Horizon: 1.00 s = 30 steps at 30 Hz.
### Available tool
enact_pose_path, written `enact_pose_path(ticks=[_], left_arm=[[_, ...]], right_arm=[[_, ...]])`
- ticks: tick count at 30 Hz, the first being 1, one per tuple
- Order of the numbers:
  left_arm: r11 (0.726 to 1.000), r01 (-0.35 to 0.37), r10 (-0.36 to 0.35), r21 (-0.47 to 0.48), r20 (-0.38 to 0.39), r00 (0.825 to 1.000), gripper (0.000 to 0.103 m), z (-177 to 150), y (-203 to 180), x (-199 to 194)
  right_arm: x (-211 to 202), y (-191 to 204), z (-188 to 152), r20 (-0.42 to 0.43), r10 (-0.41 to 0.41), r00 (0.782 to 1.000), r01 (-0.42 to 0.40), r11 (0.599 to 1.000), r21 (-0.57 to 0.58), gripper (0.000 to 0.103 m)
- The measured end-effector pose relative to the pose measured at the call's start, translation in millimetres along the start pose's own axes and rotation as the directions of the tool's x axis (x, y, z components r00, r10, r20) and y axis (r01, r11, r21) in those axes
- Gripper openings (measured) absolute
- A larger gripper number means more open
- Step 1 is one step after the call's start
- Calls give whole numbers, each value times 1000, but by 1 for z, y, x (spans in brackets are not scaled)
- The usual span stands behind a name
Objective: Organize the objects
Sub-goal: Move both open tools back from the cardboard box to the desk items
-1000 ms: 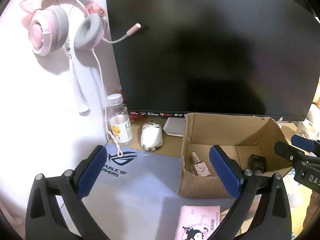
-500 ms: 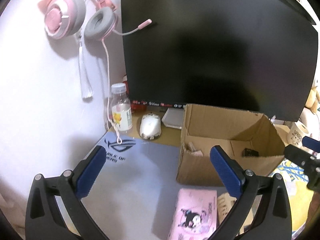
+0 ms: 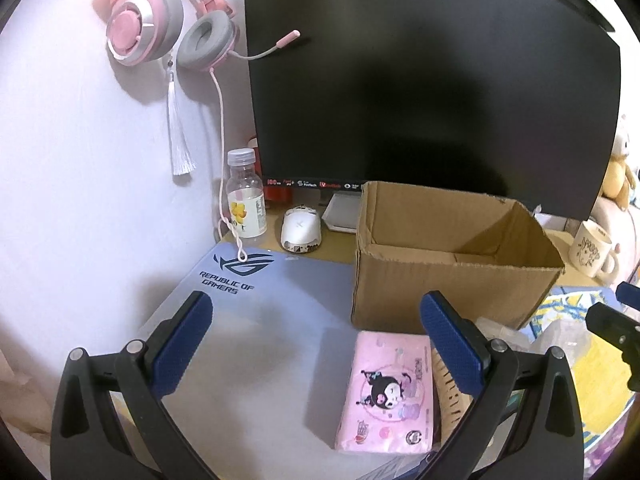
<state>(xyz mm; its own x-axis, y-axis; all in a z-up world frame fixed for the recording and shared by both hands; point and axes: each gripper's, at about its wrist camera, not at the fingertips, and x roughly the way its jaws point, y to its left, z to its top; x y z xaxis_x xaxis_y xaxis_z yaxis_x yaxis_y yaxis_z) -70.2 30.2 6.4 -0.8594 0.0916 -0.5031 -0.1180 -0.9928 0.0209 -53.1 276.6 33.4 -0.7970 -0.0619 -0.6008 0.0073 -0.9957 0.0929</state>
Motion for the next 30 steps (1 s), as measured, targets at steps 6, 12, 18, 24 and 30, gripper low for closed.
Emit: enact_pose_path(ticks=[6,12,18,24,30], left_arm=[[997,75,-75,-14,-40,996,103,-10,-2,7],[997,78,-77,4,-42,996,103,-12,-6,7],[998,61,-60,13,-77,995,103,-16,-5,17],[998,51,-48,23,-118,992,103,-22,-2,28],[998,50,-43,47,-143,989,103,-25,-7,34]], right_arm=[[2,-1,-13,-38,-7,999,8,999,37,103],[12,0,-20,-64,-16,998,18,999,31,103],[23,0,-27,-110,-35,993,38,999,30,103],[25,4,-33,-124,-54,991,57,998,15,103],[30,2,-42,-179,-51,983,61,997,49,103]])
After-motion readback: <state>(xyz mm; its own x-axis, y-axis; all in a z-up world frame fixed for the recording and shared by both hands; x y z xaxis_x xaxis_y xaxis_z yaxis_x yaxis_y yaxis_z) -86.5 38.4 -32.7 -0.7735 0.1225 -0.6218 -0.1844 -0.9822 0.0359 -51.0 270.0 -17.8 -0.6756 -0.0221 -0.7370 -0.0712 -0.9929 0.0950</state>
